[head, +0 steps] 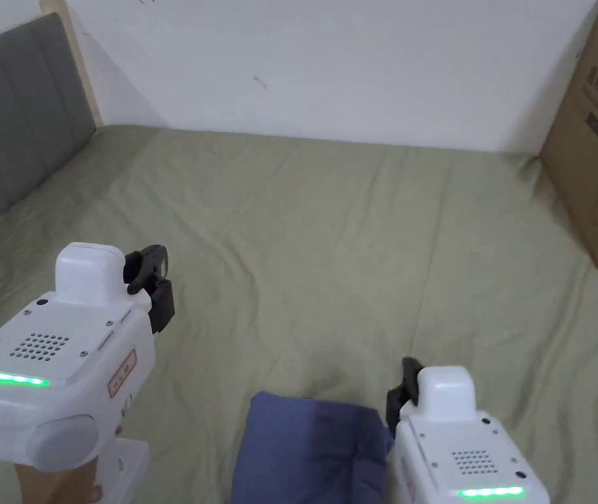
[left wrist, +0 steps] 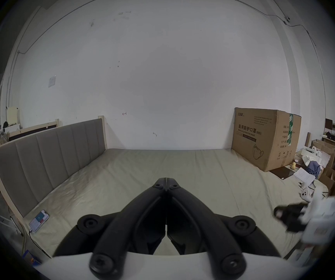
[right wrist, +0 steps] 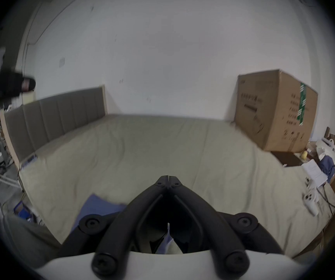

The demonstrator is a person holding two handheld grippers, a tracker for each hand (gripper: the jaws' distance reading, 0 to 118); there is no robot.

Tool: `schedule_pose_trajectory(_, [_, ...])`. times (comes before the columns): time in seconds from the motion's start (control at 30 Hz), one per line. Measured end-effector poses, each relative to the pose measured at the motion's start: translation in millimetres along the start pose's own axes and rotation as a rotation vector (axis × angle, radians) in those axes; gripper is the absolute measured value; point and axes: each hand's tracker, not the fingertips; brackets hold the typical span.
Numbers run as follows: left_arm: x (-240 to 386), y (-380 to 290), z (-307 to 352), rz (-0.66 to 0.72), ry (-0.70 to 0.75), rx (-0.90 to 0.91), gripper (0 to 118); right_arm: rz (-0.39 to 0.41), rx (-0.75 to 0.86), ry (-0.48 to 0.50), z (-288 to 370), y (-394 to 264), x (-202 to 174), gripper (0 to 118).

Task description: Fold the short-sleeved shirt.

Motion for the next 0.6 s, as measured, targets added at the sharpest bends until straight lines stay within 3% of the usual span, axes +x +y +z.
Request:
schedule_pose_trajectory(0.13, [-9, -13, -2, 0.028, -0.005, -0.046, 0, -0.004, -0.112, 0.051, -24, -41, -21, 0])
schedule_pose_trajectory(0.37, [-23, -52, -16, 0.165, -0.042, -0.196, 0, 0.019, -0.362, 0.042, -64, -108, -39, 0])
schedule_pose_trajectory(0.47, [-28, -72, -27, 0.245, -0.066, -0.297, 1, 0.004, -0.321, 0.02, -68, -110, -38, 0])
schedule_pose_trajectory(0.53, [-32, -89, -38, 0.347, -0.106, -0.396, 10, 0.01, -0.341, 0.026, -71, -106, -37, 0])
schedule_pose_trajectory(0.57, [-34, -100, -45, 0.424, -0.124, -0.453, 23, 0.016, -0.34, 0.028, -68, -107, -37, 0])
schedule_pose_trajectory(0.6, [-36, -112, -53, 0.498, -0.143, -0.527, 52, 0.016, -0.336, 0.032, -67, -108, -35, 0])
